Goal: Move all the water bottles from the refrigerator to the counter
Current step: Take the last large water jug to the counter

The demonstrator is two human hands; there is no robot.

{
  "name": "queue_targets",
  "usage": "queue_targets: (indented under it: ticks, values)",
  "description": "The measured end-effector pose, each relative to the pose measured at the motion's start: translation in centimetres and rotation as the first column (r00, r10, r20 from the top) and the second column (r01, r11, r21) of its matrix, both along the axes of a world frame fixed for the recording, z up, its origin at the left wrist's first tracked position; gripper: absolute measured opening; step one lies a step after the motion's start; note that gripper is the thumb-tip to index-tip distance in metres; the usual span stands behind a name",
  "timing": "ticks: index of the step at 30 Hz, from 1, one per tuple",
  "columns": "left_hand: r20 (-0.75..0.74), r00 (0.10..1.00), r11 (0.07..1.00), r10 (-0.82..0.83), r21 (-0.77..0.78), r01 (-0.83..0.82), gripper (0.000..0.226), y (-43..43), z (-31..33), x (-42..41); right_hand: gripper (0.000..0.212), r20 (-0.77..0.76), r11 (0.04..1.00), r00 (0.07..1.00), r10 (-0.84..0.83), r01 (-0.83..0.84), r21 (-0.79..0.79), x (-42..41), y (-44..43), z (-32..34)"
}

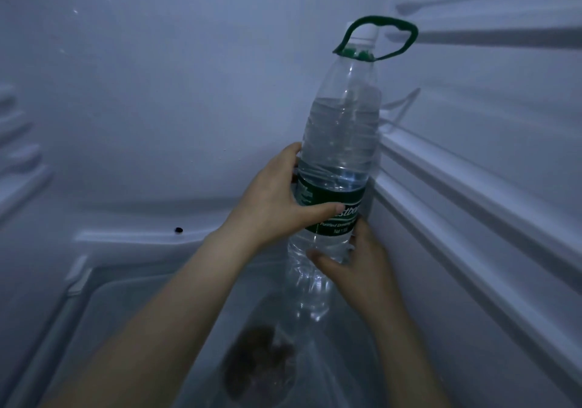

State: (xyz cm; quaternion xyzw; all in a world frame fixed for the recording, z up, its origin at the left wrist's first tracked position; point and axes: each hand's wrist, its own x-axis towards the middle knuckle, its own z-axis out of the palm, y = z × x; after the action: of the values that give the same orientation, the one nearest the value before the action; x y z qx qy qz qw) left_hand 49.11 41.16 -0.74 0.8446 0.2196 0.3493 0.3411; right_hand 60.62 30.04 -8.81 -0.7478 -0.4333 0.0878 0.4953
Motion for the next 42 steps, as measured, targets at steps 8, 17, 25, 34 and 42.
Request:
queue_targets:
  ticks: [8, 17, 25, 34, 42]
  values:
    - [0.065, 0.998, 0.999, 0.022, -0.034, -0.02, 0.075, 0.7, -0.1, 1.5, 0.085, -0.067, 0.999, 0.998, 0.013, -0.01, 0.045, 0.3, 0.9, -0.7]
    - [0.117, 0.993, 0.994, 0.033, -0.104, -0.02, 0.073, -0.4, -0.6, 0.6, 0.08, -0.14, 0.998, 0.99, 0.001, 0.008, 0.066, -0.1, 0.7, -0.6]
    - [0.211, 0.968, 0.976, 0.137, -0.198, -0.095, 0.077, -3.6, -1.1, -3.5, 0.071, -0.107, 0.997, 0.993, 0.058, -0.051, 0.065, -2.0, -1.0, 1.0]
    - [0.285, 0.936, 0.963, 0.205, -0.231, -0.141, 0.082, -10.0, -0.8, -9.1, 0.081, -0.002, 0.993, 0.993, 0.12, -0.12, -0.021, -5.8, -6.7, 2.4]
    - [0.32, 0.923, 0.968, 0.215, -0.194, -0.159, 0.086, -14.9, 1.6, -12.1, 0.077, 0.061, 0.979, 0.98, 0.191, -0.194, 0.06, -8.4, -10.7, 4.8]
